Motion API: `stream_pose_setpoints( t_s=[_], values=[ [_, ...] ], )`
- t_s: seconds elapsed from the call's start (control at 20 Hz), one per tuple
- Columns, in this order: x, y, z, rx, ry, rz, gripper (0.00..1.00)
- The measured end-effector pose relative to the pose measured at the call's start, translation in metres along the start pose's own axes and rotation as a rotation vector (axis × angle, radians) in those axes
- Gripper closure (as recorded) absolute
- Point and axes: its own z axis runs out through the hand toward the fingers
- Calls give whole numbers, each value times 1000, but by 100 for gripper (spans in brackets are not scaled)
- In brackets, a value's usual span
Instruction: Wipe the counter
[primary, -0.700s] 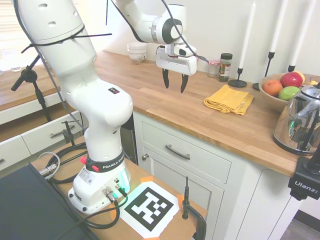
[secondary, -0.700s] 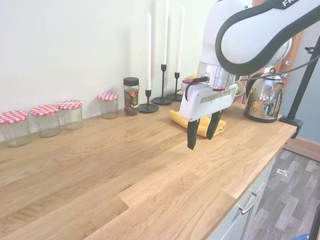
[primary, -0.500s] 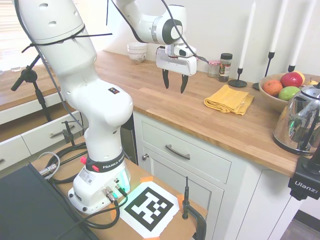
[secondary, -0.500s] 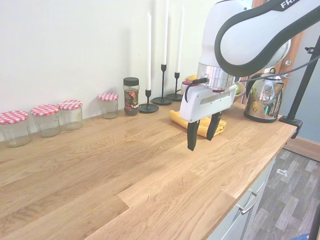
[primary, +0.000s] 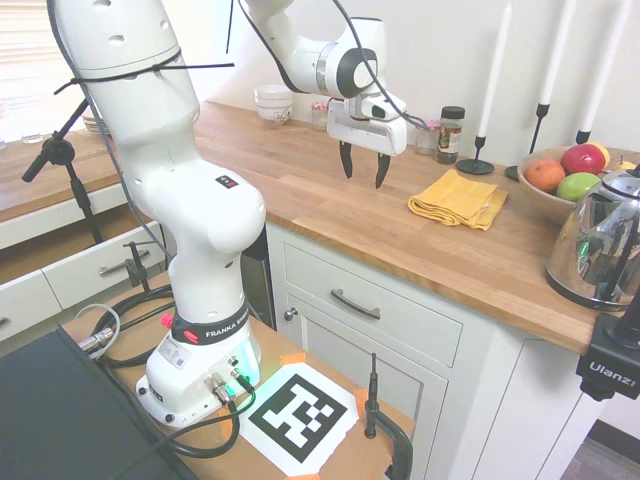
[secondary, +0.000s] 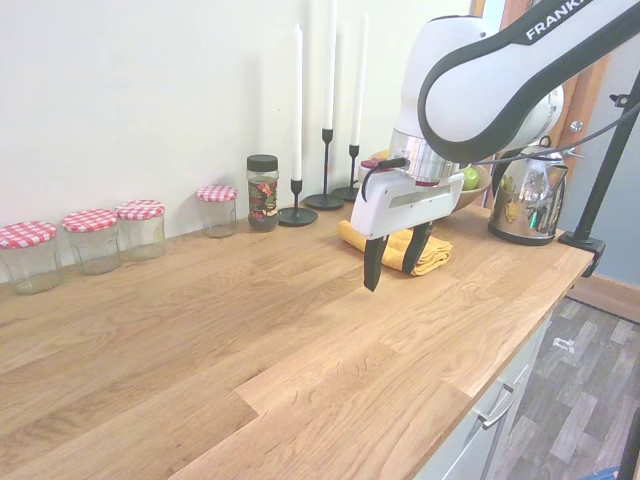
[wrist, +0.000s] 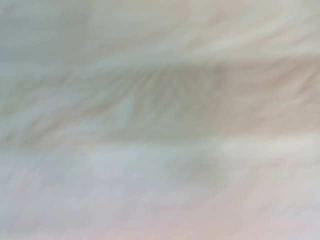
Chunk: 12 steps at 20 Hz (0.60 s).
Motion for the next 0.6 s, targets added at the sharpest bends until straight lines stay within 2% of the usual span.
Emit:
stream_pose_setpoints(
  t_s=[0.25,0.6],
  values=[
    [63,-2,-18,34,43,22,0],
    [134,-16,-21,33,67,34,0]
  ],
)
